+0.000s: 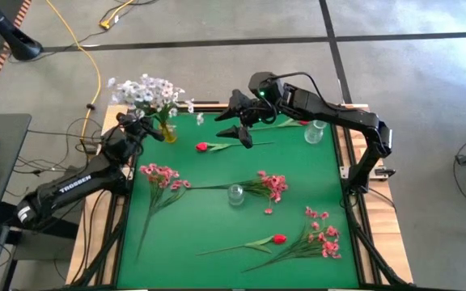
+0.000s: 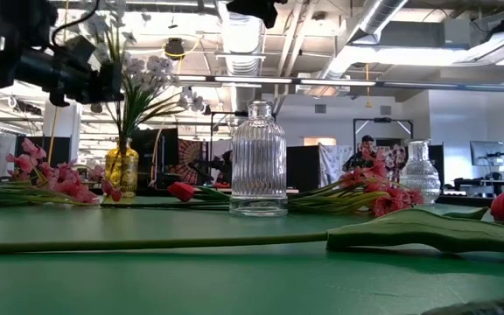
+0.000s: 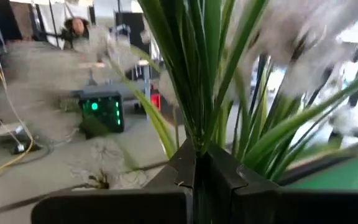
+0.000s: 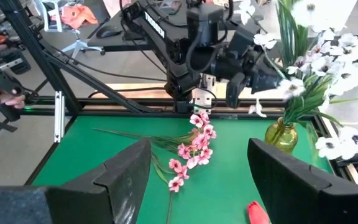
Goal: Sort flowers into vase by color
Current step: Put the white flowers into the yellow vase
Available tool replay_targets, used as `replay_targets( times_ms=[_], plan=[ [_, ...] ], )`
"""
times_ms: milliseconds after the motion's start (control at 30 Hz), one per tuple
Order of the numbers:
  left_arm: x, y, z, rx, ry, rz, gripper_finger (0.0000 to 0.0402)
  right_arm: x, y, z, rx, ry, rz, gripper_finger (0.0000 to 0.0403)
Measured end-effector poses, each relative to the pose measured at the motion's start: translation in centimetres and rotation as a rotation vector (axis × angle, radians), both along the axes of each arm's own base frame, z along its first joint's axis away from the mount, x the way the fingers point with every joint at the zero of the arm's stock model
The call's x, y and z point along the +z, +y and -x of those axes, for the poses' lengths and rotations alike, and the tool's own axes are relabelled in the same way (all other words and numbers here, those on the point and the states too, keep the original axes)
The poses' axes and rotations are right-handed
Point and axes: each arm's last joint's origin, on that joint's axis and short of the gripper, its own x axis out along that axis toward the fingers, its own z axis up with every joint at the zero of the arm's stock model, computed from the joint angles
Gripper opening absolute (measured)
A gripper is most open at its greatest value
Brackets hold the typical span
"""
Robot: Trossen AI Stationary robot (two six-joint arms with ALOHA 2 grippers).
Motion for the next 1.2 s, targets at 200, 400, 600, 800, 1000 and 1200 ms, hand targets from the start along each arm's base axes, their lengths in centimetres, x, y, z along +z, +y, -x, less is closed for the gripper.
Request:
replay_targets(
  times_ms=[200, 400, 600, 800, 1000, 1200],
  plan=[
    [-1.0, 0.5, -0.5, -0.003, 0.047, 0.068, 0.0, 0.0, 0.0, 0.0, 0.0, 0.0, 0.0, 0.0295],
    [-1.9, 0.9, -1.0, -0.006, 0.098, 0.122, 0.0, 0.0, 0.0, 0.0, 0.003, -0.001, 0.006, 0.0295],
    [-2.6, 1.1, -1.3, -0.012, 0.12, 0.176, 0.0, 0.0, 0.0, 0.0, 0.003, -0.001, 0.008, 0.0295],
    [-2.9, 1.2, -1.4, -0.024, 0.135, 0.194, 0.0, 0.0, 0.0, 0.0, 0.003, -0.001, 0.008, 0.0295],
    [-3.3, 1.1, -1.3, -0.021, 0.133, 0.248, 0.0, 0.0, 0.0, 0.0, 0.004, -0.001, 0.009, 0.0295],
    [-3.3, 1.1, -1.3, -0.029, 0.131, 0.252, 0.0, 0.0, 0.0, 0.0, 0.004, -0.001, 0.01, 0.0295]
  ],
)
